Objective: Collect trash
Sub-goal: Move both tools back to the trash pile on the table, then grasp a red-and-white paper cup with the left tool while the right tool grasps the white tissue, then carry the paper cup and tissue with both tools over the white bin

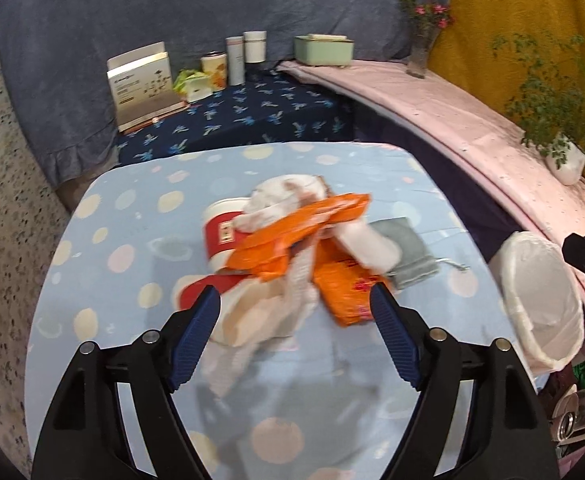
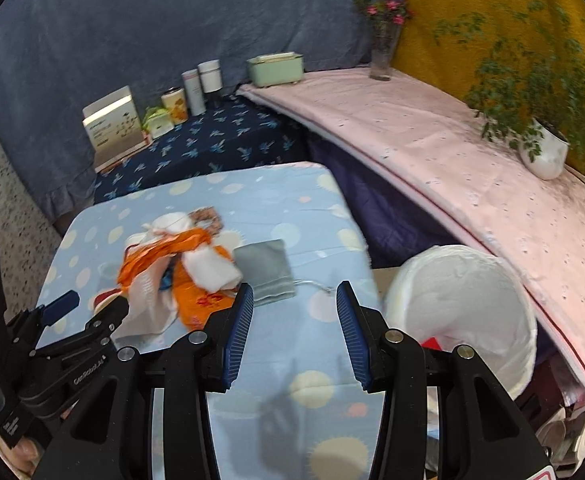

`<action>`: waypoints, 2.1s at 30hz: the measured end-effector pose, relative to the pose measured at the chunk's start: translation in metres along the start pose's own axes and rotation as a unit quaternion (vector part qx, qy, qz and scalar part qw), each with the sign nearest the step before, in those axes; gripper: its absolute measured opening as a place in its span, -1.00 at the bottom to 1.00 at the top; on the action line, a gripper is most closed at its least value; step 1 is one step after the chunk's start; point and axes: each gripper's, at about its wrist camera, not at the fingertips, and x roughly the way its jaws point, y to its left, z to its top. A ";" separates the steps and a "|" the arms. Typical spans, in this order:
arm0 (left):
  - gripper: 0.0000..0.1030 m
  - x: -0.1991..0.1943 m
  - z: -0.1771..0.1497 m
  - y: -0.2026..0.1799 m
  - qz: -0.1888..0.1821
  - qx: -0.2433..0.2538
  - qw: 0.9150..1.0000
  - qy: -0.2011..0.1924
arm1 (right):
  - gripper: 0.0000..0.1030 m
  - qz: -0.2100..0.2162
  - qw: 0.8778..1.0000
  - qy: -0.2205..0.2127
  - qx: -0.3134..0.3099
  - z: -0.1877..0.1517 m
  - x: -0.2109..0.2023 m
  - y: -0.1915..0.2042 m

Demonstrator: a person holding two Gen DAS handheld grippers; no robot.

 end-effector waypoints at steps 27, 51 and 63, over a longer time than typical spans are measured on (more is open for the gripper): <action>-0.49 0.055 -0.020 0.076 -0.012 -0.027 0.997 0.071 | -0.16 0.075 0.993 0.075 -0.059 -0.016 0.084 0.130; -0.95 0.038 -0.020 0.082 0.003 -0.027 0.998 0.060 | -0.98 0.123 0.984 0.088 -0.090 -0.018 0.087 0.147; -0.95 0.007 -0.005 0.042 -0.002 -0.001 1.000 0.025 | -0.98 0.103 0.994 0.021 -0.039 0.016 0.036 0.079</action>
